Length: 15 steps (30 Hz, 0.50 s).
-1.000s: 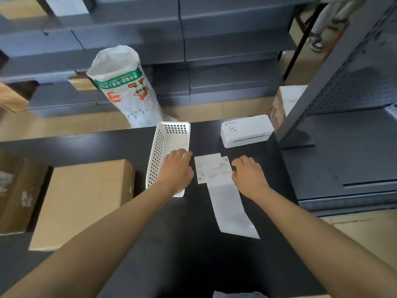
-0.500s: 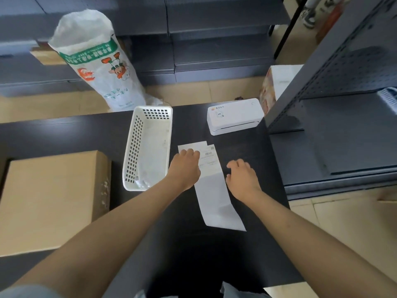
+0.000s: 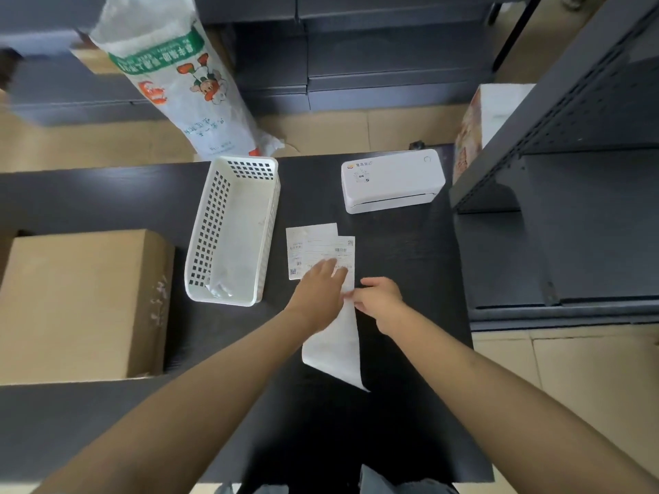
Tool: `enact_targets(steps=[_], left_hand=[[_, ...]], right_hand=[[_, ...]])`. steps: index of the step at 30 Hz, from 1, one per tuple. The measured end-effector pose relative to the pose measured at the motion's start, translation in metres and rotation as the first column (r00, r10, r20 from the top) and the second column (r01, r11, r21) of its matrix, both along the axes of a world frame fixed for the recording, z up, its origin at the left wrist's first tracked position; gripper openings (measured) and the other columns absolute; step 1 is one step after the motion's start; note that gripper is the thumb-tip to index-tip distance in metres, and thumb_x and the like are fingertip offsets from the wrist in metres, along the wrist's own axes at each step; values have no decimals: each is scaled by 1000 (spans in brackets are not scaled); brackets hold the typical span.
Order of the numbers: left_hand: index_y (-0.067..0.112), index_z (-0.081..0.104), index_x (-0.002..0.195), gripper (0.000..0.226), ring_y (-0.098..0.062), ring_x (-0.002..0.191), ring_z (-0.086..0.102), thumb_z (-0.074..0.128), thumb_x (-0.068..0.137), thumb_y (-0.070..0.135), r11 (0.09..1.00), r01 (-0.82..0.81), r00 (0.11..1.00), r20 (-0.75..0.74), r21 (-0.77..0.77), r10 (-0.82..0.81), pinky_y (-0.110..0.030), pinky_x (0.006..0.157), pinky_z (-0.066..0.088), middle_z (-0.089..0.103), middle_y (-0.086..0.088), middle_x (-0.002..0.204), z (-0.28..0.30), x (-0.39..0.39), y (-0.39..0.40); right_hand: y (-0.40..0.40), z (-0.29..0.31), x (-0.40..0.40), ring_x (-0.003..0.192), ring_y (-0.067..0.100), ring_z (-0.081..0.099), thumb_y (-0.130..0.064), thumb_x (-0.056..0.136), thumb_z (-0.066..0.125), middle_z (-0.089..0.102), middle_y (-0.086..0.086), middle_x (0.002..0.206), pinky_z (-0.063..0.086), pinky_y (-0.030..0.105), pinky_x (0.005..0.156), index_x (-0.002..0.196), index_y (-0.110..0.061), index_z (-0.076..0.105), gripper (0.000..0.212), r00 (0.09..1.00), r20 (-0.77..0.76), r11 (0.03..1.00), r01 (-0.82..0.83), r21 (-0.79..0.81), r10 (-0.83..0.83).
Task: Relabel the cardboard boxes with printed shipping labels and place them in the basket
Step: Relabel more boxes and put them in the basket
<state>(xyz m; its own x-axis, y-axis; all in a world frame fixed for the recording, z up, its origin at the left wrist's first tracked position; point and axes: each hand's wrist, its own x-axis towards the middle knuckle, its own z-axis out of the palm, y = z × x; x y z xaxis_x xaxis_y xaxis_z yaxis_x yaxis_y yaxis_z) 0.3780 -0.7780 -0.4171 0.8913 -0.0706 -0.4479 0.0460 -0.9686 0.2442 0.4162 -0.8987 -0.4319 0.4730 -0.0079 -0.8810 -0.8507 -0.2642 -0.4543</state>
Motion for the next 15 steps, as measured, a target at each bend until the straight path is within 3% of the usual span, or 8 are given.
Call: enact_targets(steps=[2, 4, 9, 15], left_hand=[[14, 33, 145, 49, -28, 141, 27, 46, 99, 25, 1000, 16, 1000, 7, 18, -16, -36, 114, 27, 26, -11, 155, 2, 2, 1], [15, 36, 143, 46, -27, 136, 34, 44, 100, 29, 1000, 8, 1000, 5, 24, -9, -38, 110, 32, 30, -10, 152, 4, 4, 1], [18, 47, 137, 40, -25, 128, 43, 38, 101, 35, 997, 40, 999, 19, 70, -41, -36, 103, 39, 40, -8, 146, 8, 6, -1], [15, 56, 123, 37, -20, 110, 53, 39, 100, 38, 995, 85, 995, 43, 49, -87, -33, 90, 47, 56, -4, 125, 17, 12, 3]], right_hand=[[-3, 4, 2, 75, 11, 62, 2, 76, 76, 68, 9, 106, 54, 19, 64, 113, -8, 65, 40, 994, -91, 994, 65, 91, -57], [-6, 7, 2, 78, 12, 62, 3, 78, 73, 68, 7, 99, 52, 20, 64, 112, -9, 66, 36, 989, -133, 988, 89, 129, -72], [-11, 12, 1, 77, 7, 56, 1, 81, 69, 61, -4, 90, 39, 20, 56, 117, -19, 57, 43, 998, -49, 993, -29, 116, 35], [-16, 18, 0, 84, 4, 58, 1, 84, 64, 65, -5, 101, 41, 19, 61, 114, -19, 56, 38, 994, 59, 981, -103, 165, 94]])
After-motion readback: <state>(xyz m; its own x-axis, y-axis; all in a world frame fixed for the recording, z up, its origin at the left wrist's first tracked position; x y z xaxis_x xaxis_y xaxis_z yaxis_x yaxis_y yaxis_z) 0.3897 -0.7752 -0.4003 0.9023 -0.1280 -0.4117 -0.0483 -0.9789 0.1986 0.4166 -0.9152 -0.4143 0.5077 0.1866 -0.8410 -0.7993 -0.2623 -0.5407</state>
